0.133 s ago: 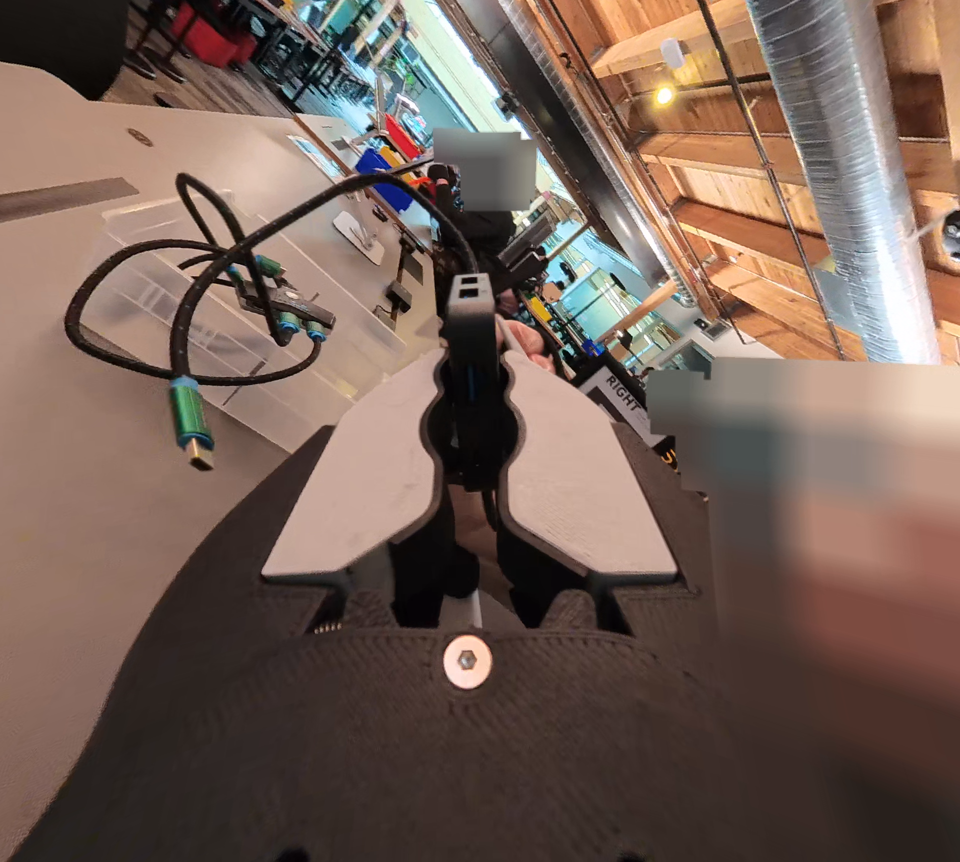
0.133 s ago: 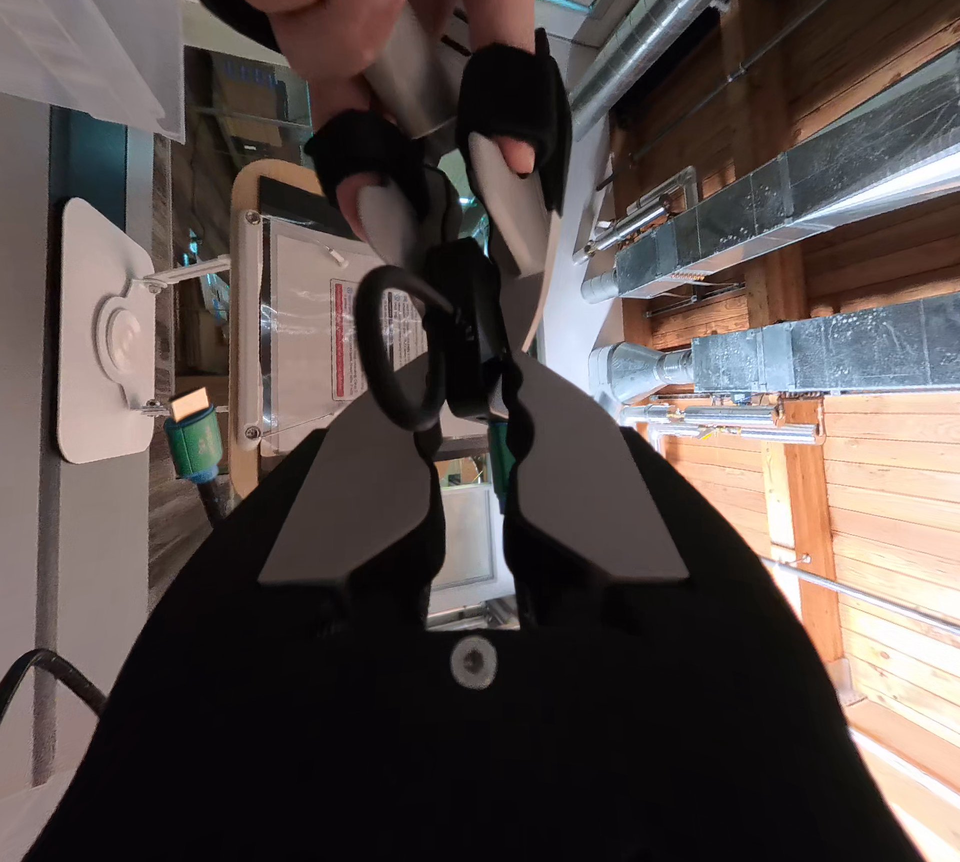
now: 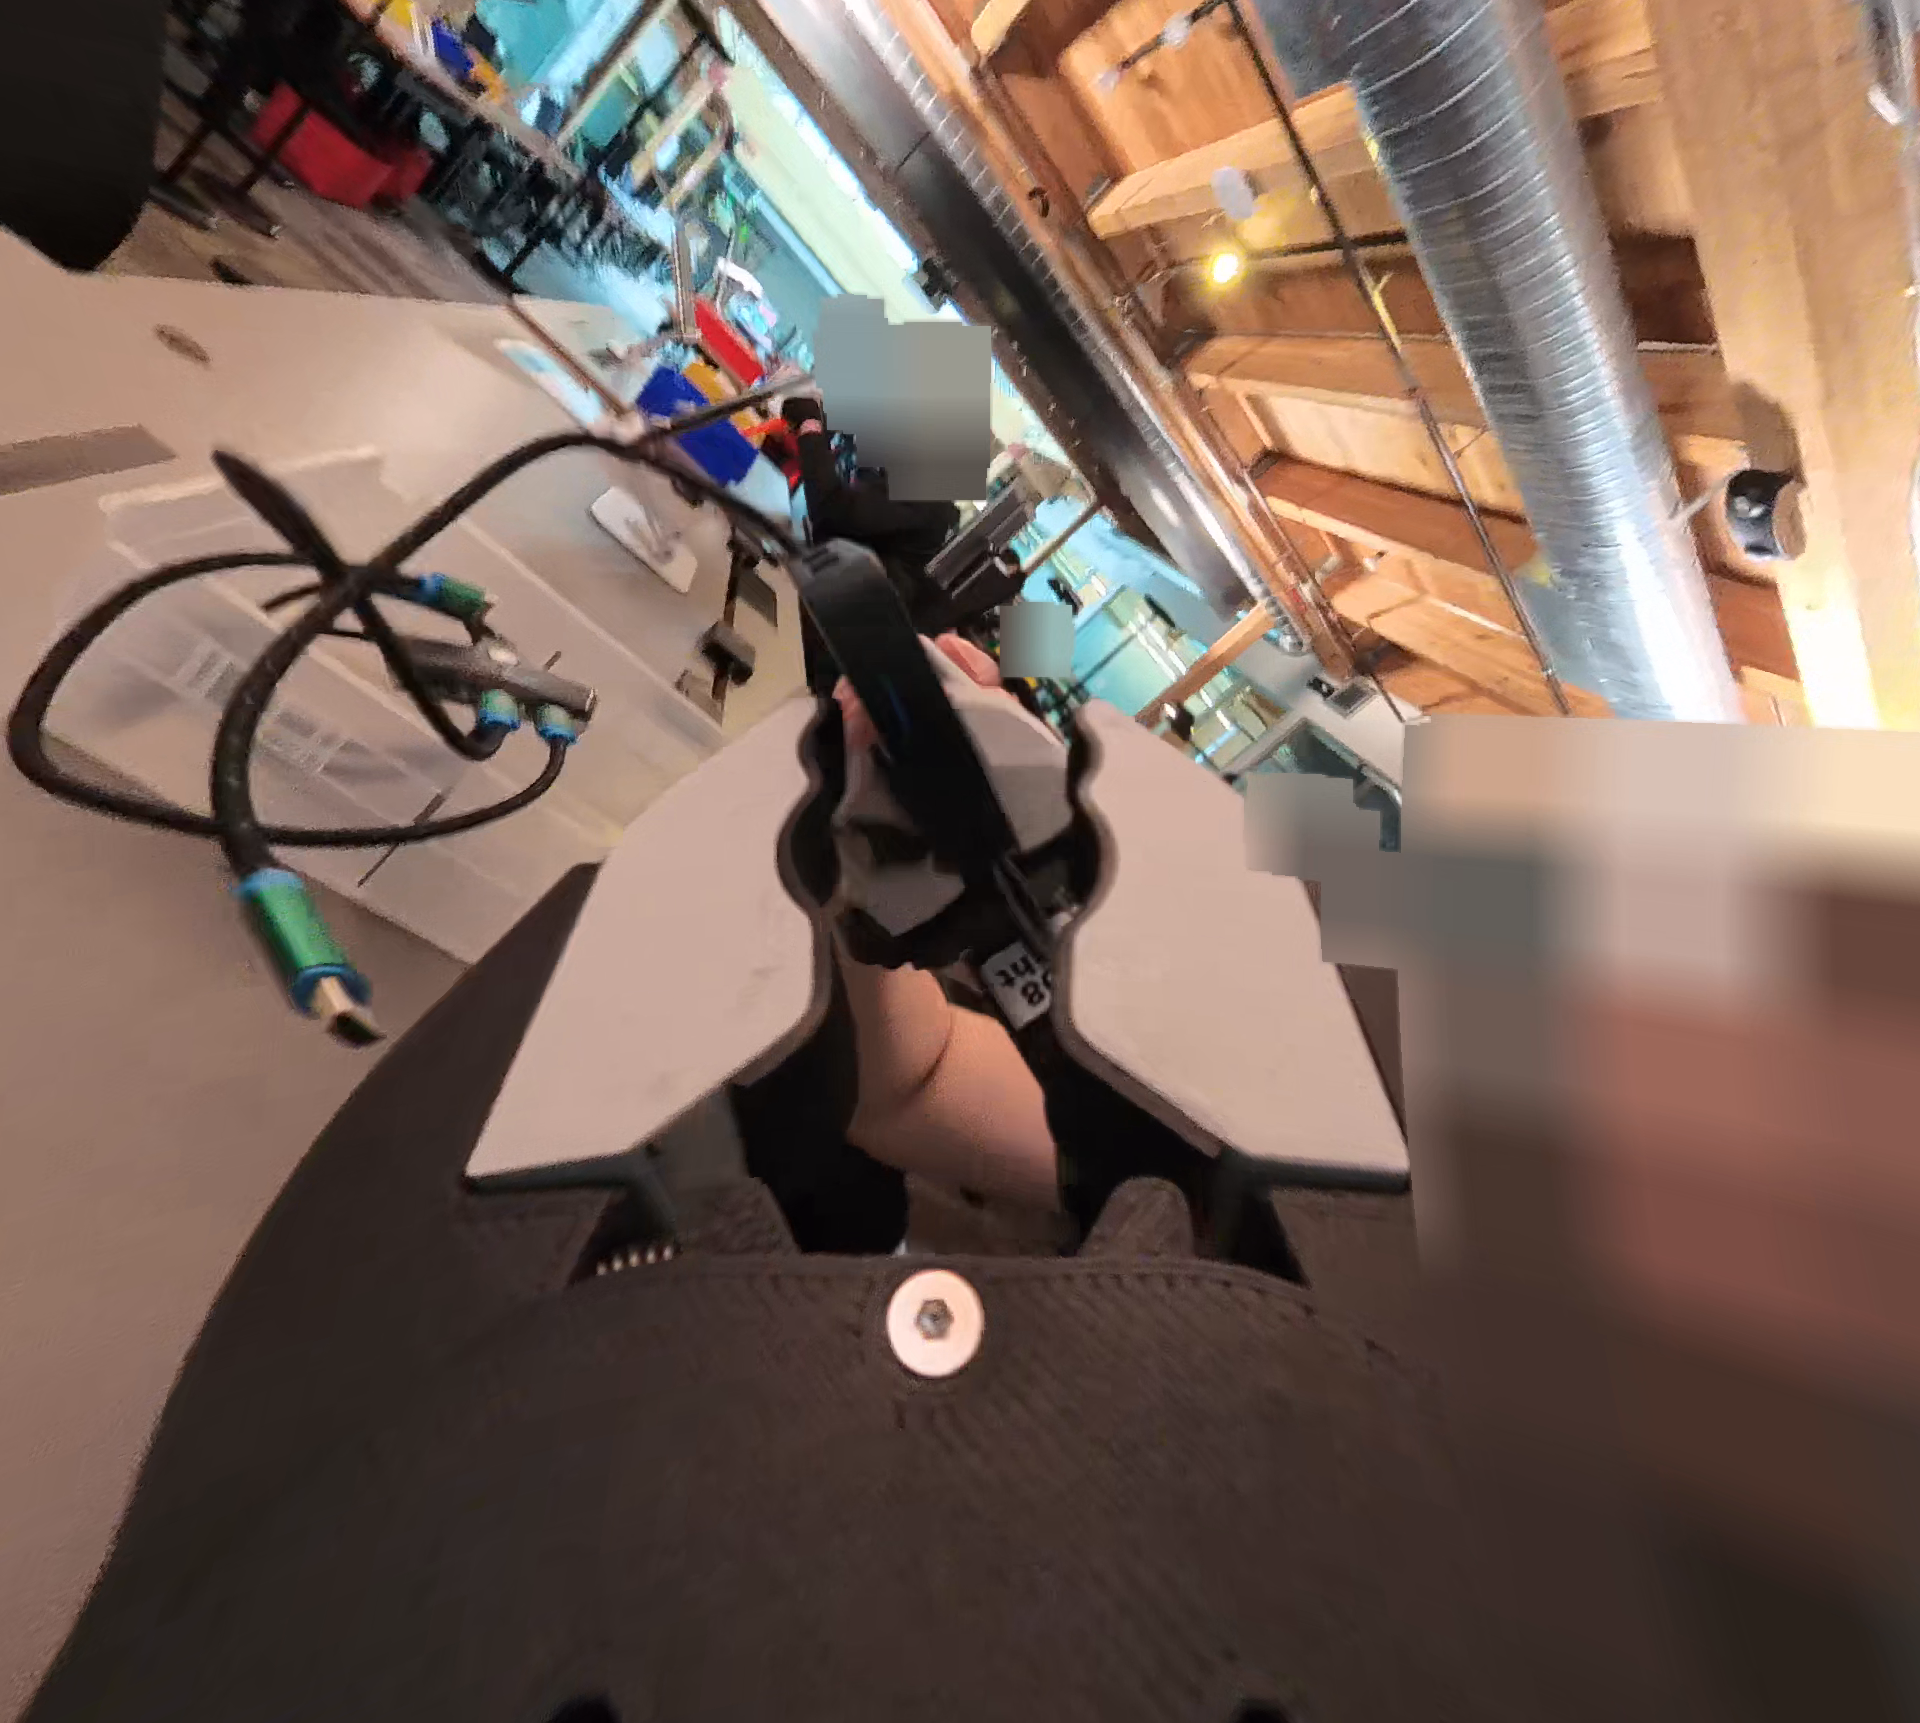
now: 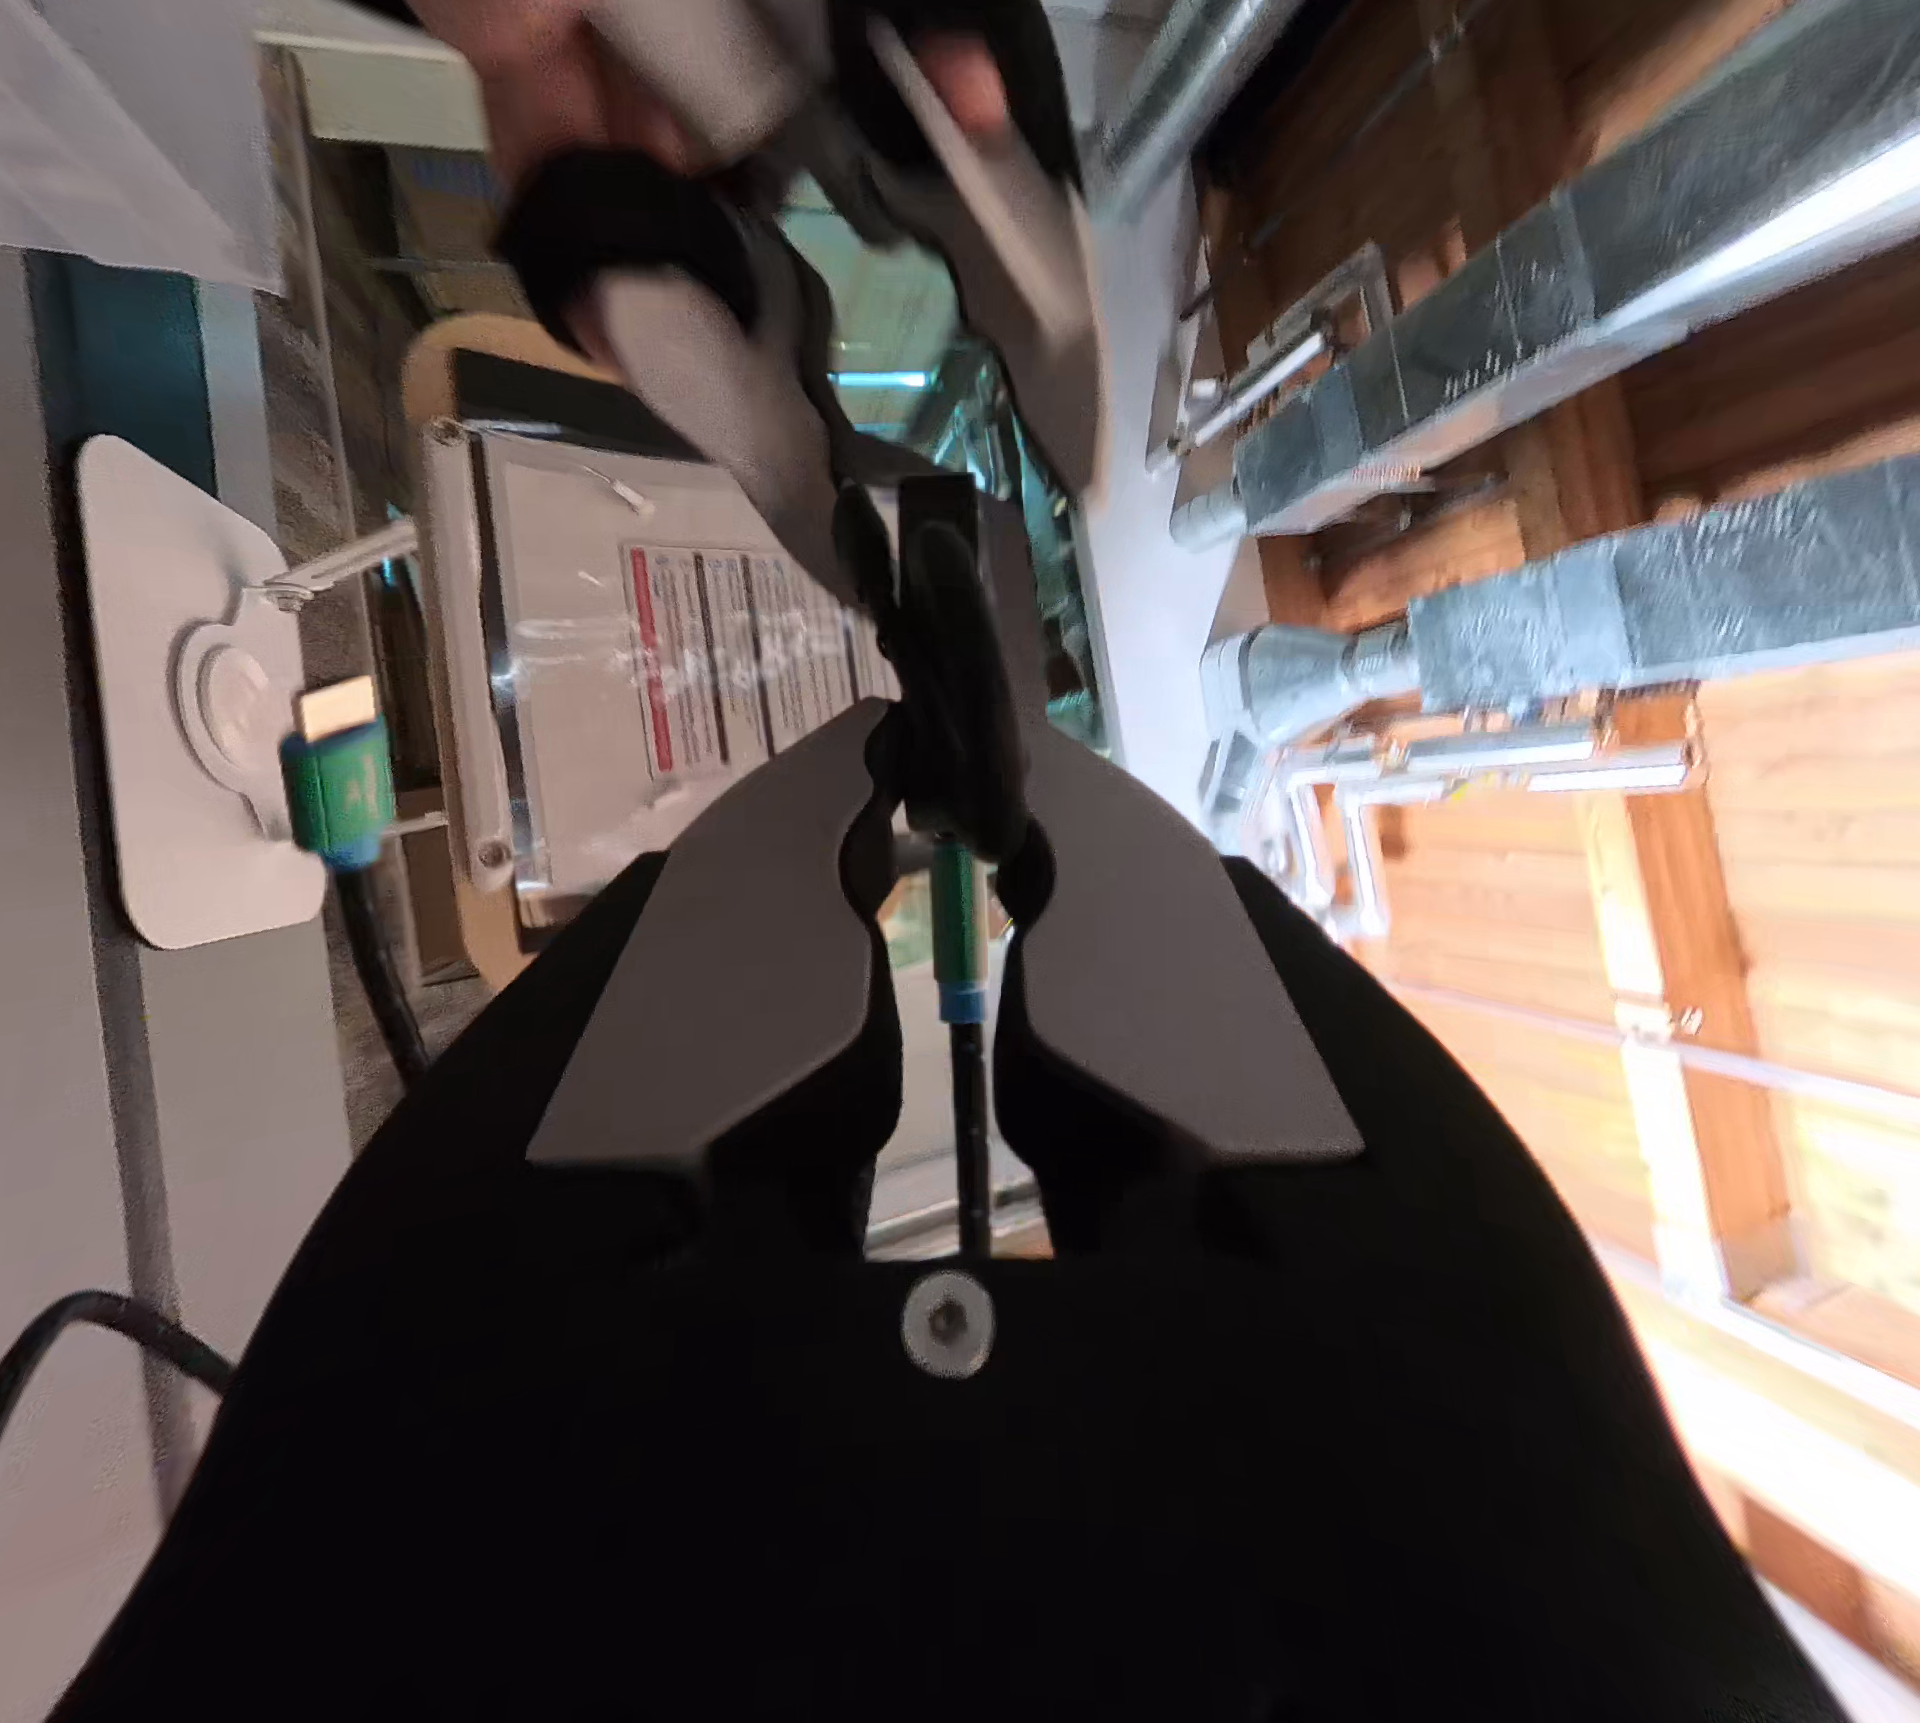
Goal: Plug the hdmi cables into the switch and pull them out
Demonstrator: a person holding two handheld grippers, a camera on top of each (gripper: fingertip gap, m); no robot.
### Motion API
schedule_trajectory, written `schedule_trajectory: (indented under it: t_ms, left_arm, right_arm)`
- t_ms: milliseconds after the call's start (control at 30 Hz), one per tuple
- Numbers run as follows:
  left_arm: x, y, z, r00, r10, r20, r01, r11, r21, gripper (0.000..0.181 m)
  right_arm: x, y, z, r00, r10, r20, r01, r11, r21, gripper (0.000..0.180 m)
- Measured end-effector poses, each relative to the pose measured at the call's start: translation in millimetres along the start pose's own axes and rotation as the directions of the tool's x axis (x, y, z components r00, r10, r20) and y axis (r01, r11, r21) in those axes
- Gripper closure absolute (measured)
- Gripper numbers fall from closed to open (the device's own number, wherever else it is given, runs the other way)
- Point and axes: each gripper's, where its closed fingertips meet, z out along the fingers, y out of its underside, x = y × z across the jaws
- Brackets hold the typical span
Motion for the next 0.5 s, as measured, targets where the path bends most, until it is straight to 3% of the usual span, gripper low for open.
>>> schedule_trajectory:
  t_ms: [133,267,367,500]
  left_arm:
    - [10,-21,-26,0.966,0.181,0.184,-0.197,0.977,0.078,0.131]
    - [35,-26,-40,0.934,0.280,0.220,-0.305,0.948,0.088,0.132]
    - [46,-22,-40,0.933,0.300,0.200,-0.320,0.945,0.074,0.134]
    - [49,-19,-35,0.936,0.301,0.185,-0.318,0.945,0.071,0.135]
  right_arm:
    - [64,62,-26,0.968,0.222,-0.119,-0.235,0.965,-0.117,0.165]
    - [123,134,-77,0.827,0.463,-0.320,-0.524,0.840,-0.139,0.165]
    - [143,175,-110,0.756,0.474,-0.450,-0.586,0.798,-0.143,0.165]
    - [141,211,-129,0.737,0.406,-0.541,-0.577,0.794,-0.190,0.164]
